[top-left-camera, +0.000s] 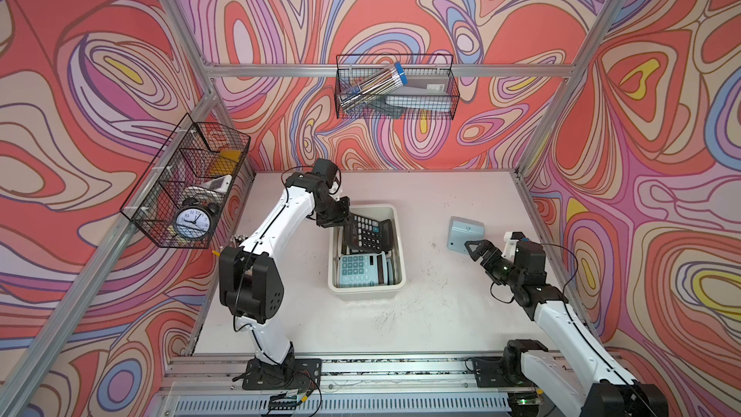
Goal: Put the calculator in the storage box
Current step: Place the calculator in the storage box.
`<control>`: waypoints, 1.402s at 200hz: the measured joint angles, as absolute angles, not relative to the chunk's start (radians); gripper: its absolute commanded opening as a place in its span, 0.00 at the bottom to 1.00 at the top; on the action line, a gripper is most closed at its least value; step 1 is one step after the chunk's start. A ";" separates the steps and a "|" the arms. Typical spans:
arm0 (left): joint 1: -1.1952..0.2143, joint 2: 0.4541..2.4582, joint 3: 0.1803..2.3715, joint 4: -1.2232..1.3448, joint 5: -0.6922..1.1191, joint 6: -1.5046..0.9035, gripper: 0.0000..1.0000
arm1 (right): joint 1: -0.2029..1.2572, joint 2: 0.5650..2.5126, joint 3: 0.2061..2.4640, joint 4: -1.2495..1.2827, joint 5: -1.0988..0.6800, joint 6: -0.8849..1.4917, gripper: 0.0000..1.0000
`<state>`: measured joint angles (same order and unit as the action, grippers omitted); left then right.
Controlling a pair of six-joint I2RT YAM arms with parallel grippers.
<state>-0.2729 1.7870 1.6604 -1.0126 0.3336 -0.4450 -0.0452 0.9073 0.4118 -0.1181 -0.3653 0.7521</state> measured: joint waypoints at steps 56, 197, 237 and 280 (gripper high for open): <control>-0.273 1.806 1.660 -0.987 0.295 -0.446 0.00 | -0.045 0.913 0.412 -0.112 -0.376 0.752 0.98; -0.273 1.877 1.694 -0.984 0.206 -0.445 0.40 | -0.045 0.923 0.423 -0.110 -0.384 0.769 0.98; -0.273 1.877 1.750 -0.991 0.201 -0.445 0.51 | -0.045 0.932 0.428 -0.107 -0.386 0.771 0.98; -0.295 1.876 1.802 -1.016 0.178 -0.445 0.72 | -0.045 0.966 0.484 -0.136 -0.382 0.749 0.98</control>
